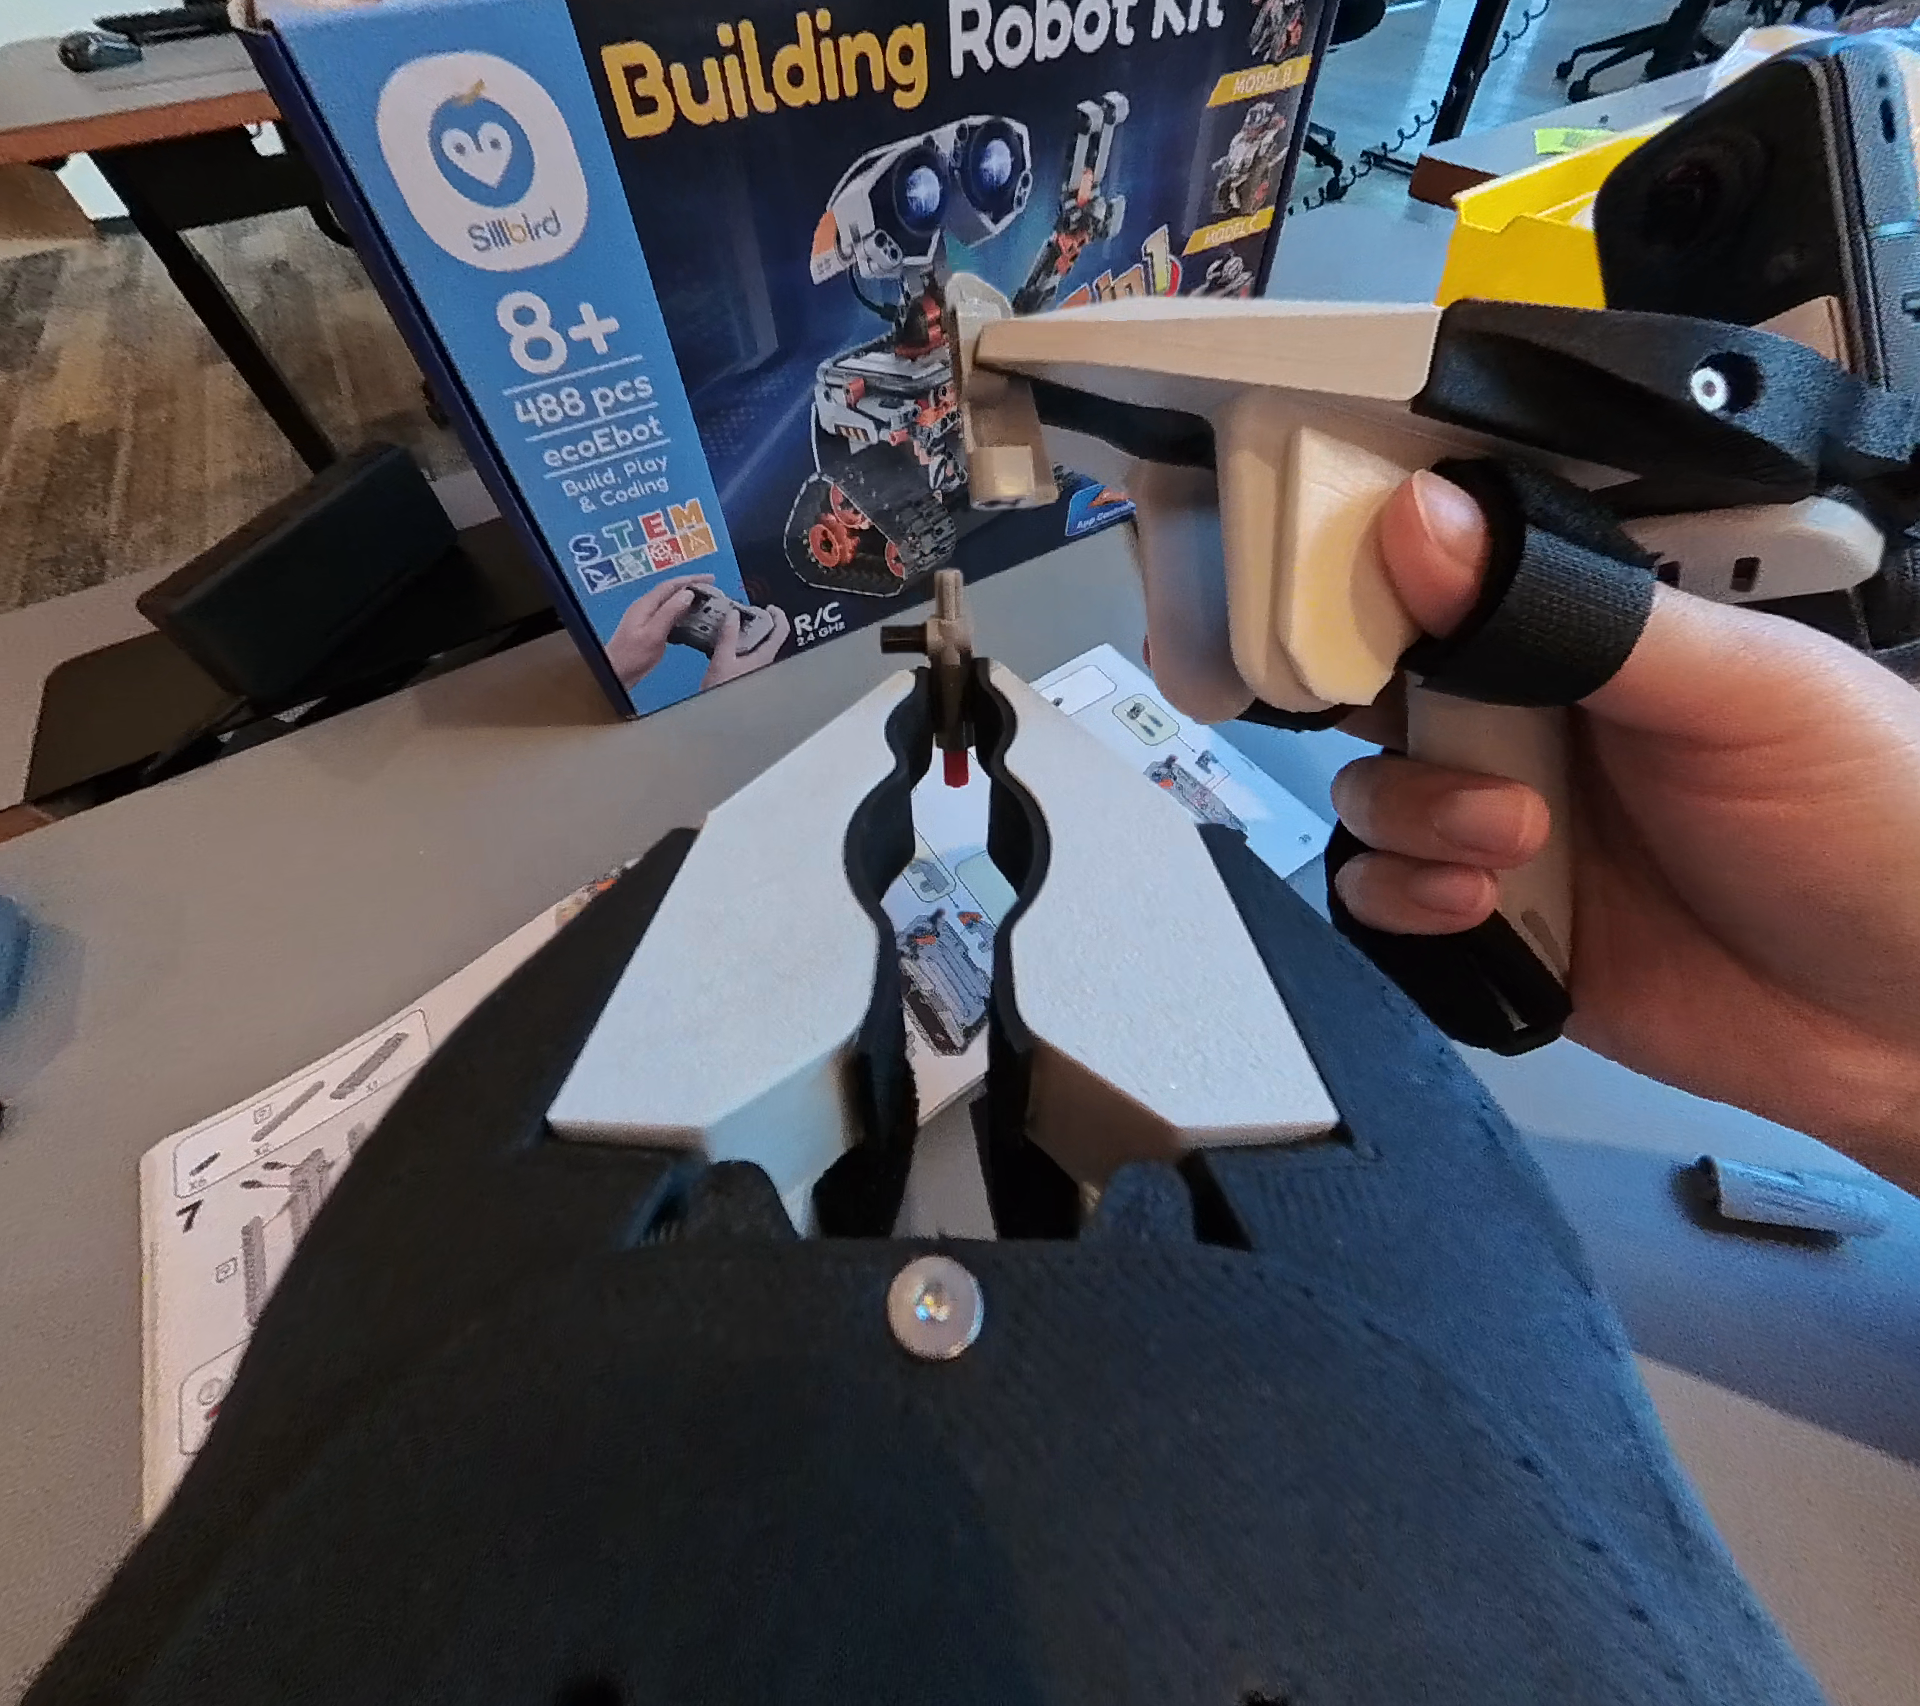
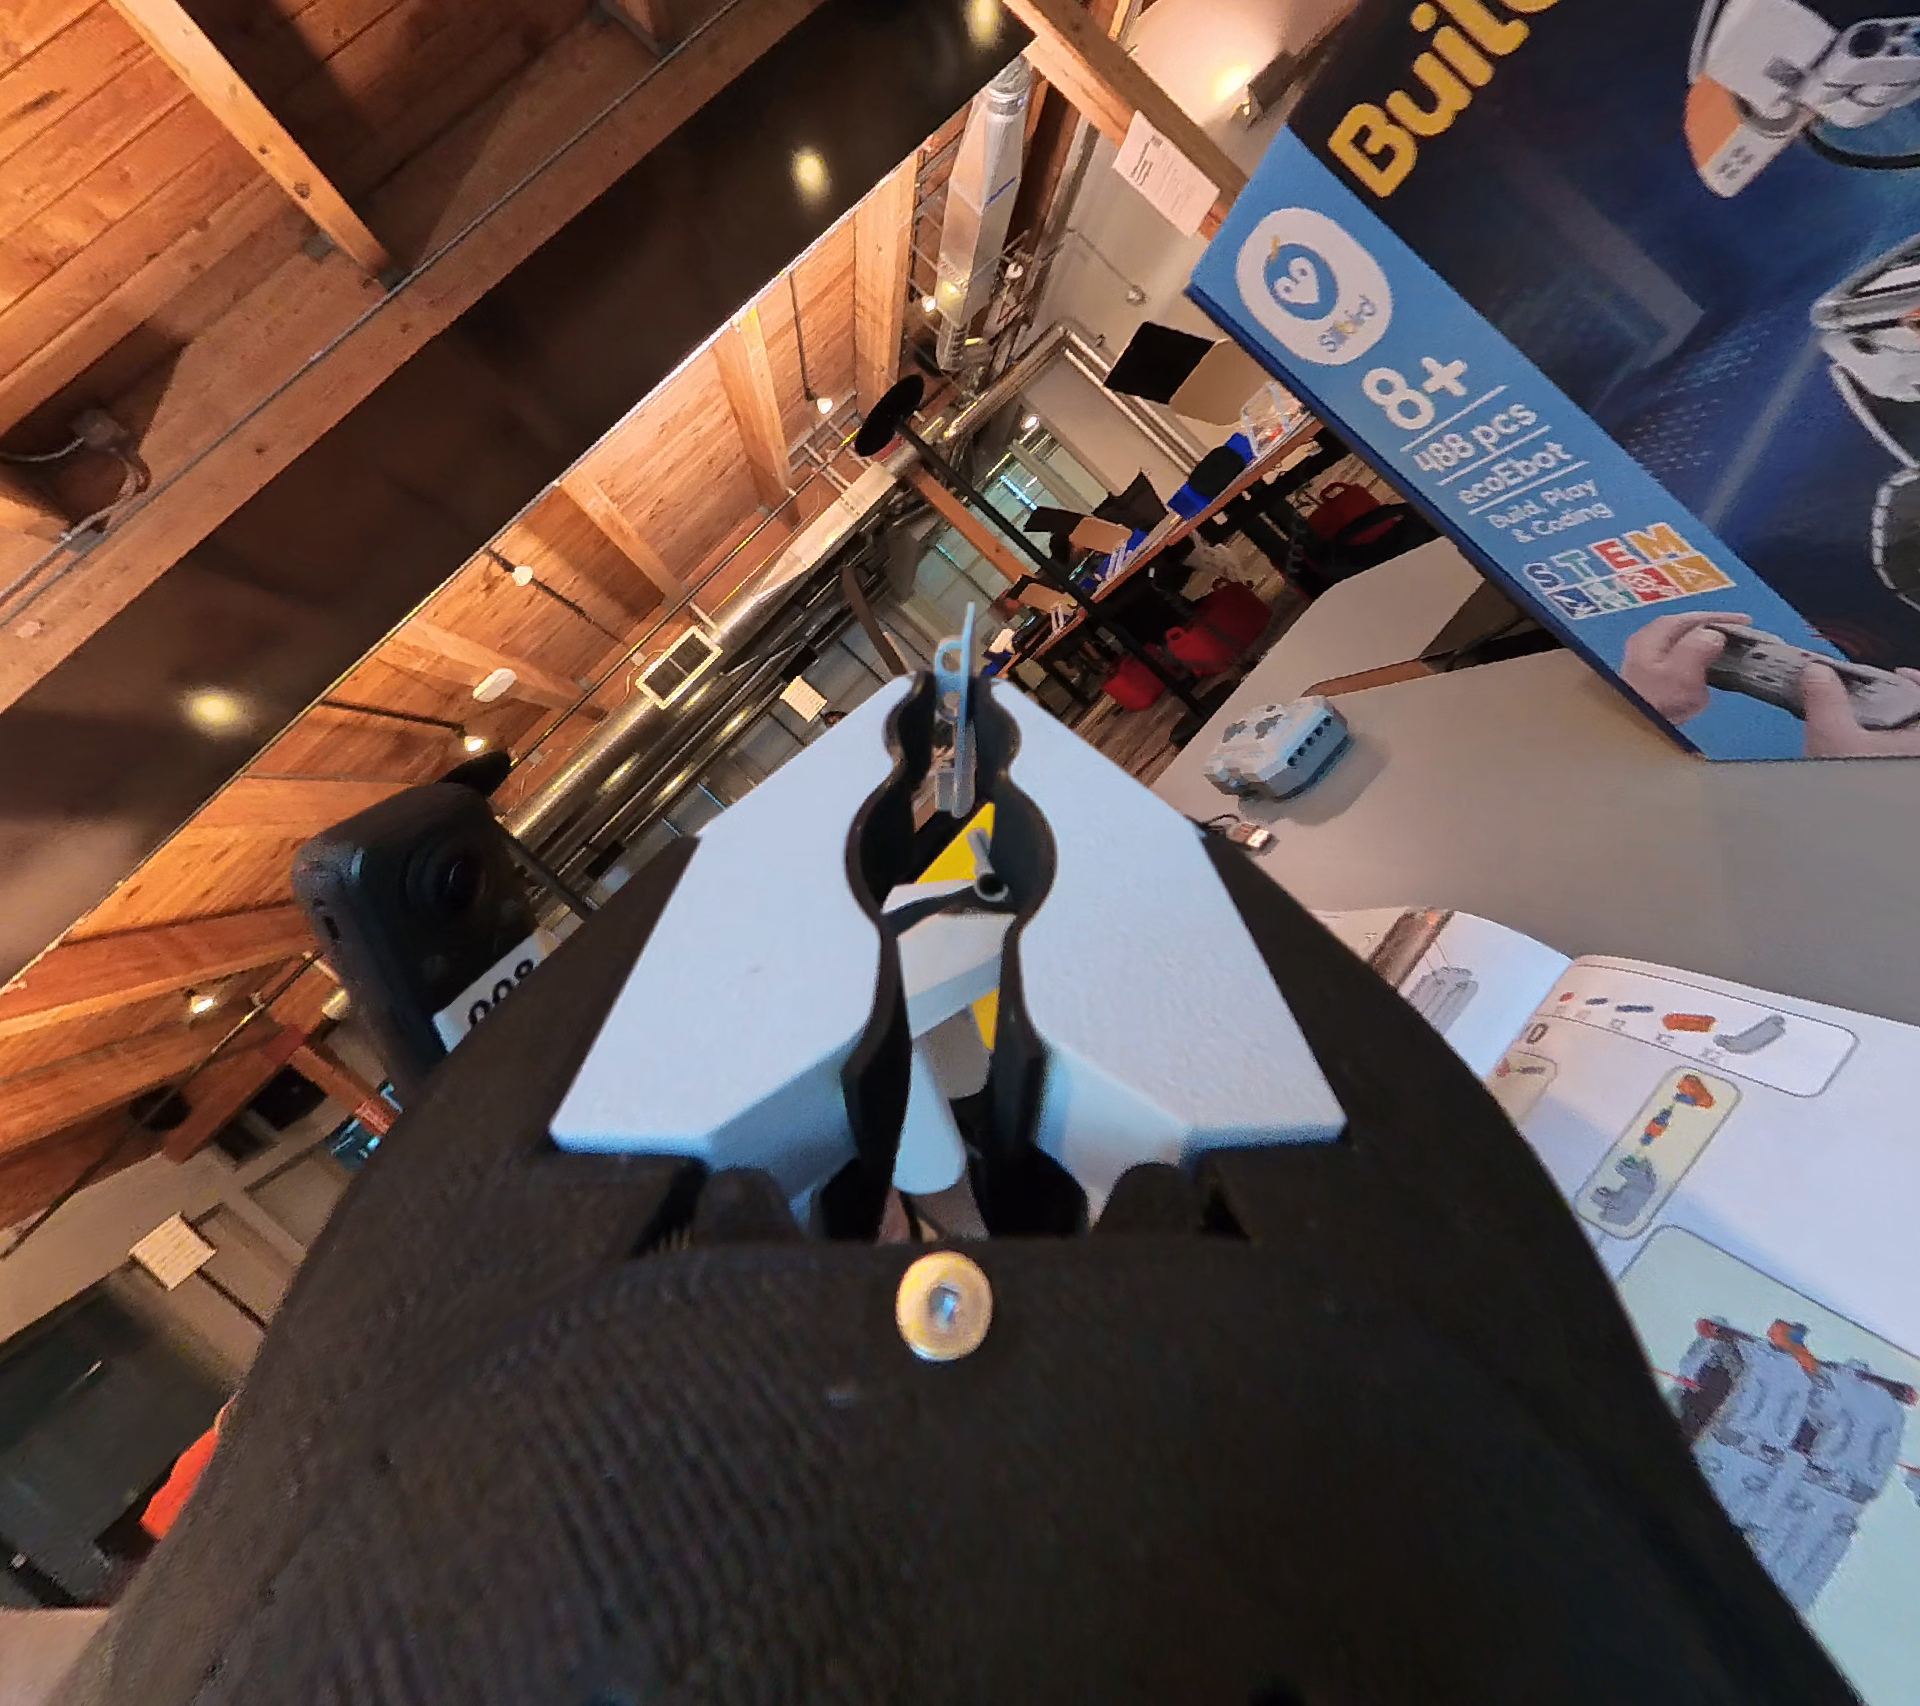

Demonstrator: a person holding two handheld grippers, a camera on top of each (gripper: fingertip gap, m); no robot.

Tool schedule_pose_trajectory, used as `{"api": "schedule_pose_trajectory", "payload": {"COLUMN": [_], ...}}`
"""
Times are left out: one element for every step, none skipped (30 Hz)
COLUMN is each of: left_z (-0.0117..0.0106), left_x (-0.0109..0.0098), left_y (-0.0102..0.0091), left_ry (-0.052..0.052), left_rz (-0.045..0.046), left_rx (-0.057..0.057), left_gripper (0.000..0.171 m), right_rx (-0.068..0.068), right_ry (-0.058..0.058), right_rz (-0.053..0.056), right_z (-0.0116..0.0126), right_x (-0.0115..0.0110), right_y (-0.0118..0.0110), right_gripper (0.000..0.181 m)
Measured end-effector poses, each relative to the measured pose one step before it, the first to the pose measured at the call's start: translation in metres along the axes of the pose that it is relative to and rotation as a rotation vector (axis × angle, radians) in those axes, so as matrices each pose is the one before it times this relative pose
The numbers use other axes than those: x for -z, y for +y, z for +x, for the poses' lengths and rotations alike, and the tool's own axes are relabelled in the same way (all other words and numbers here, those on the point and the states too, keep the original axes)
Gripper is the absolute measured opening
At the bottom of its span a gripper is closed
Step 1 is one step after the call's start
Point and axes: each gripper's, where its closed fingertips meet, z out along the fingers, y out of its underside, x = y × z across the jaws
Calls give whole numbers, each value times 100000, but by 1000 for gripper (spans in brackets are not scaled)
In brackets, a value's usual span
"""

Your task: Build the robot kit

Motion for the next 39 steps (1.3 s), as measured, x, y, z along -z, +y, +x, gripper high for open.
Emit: {"api": "schedule_pose_trajectory", "payload": {"left_z": [46,61,85,101,80,60,-1,0,9,-50,-48,-45,-25,-21,-32,-13,1,15,39,34,-2,-36,-19,-1,-29,-45,-76,-43,-33,-37,-1,0,8,-40,-94,-53,-51,-79,-48], "left_x": [-4,-3,-10,-48,-87,-88,-80,-53,-49,-25,-34,-51,-43,-52,-37,-25,-2,-23,-15,-25,-10,-4,0,-15,-9,-8,11,7,-1,-3,-15,-16,-18,-29,-41,-70,-102,-94,-100], "left_y": [38,13,31,141,212,231,192,148,133,100,112,109,104,91,78,48,17,13,30,22,26,29,24,25,28,15,6,17,14,27,39,16,51,124,142,186,218,217,226], "left_ry": [329,533,789,1009,1042,971,743,883,970,519,420,378,364,281,71,120,233,300,419,308,9,-175,3,270,234,94,-101,151,224,237,323,243,138,-195,-533,-149,215,179,519], "left_rz": [-410,-368,-363,-1043,-1495,-1428,-1098,-770,-763,-600,-551,-581,-502,-501,-395,-263,-111,-53,-172,-116,-183,-179,-144,-157,-99,-62,3,-127,-61,-89,-202,-174,-447,-954,-868,-1045,-1284,-1186,-1244], "left_rx": [262,491,504,504,601,883,1235,1522,1496,1171,823,647,569,378,143,104,255,329,243,94,59,-147,33,378,460,301,135,296,515,447,292,123,-52,-252,-390,-112,228,224,326], "left_gripper": [5,5,5,5,5,5,5,5,5,5,5,5,5,5,5,5,5,5,5,5,5,5,5,5,5,5,5,5,5,5,5,5,5,5,5,5,5,5,5], "right_rx": [-158,133,539,580,136,-557,-711,-391,-298,-731,-1426,-1927,-2351,-2588,-3078,-3706,-3573,-3098,-2382,-1229,167,1213,2034,2909,3444,3392,3427,3302,3072,2872,2542,1788,1124,1289,1918,2464,3656,4815,5052], "right_ry": [788,777,804,603,593,253,323,715,1001,599,176,140,224,73,-248,-256,-472,-619,-312,-1,52,94,399,625,772,849,619,695,735,706,629,366,191,465,581,795,1380,1761,1894], "right_rz": [-220,-942,-1129,-420,-285,-363,-499,-854,-727,-152,-50,-207,-138,-5,49,140,88,-24,-66,206,-226,-362,-673,-965,-981,-884,-644,-852,-881,-749,-451,-225,-31,-304,-485,-804,-1335,-1501,-1525], "right_z": [228,223,215,152,146,92,115,152,191,148,94,118,155,160,136,161,139,100,126,126,52,-10,-46,-58,-54,-69,-108,-105,-71,-58,-60,-68,-33,57,70,68,80,55,37], "right_x": [9,-52,-52,-41,-18,-26,-39,-34,-17,-3,-5,0,1,11,15,15,5,-5,-13,5,-18,-36,-40,-41,-23,-17,-24,-42,-39,-38,-19,-22,-18,-33,-22,-34,-51,-59,-68], "right_y": [95,203,232,128,125,124,141,182,160,83,64,87,67,63,55,53,57,83,85,19,58,29,38,42,20,11,-2,48,67,60,39,43,41,88,117,134,176,190,209], "right_gripper": [4,4,4,4,4,4,4,4,4,4,4,4,4,4,4,4,4,4,4,4,4,4,4,4,4,3,4,5,5,5,5,5,5,5,5,5,5,5,5]}}
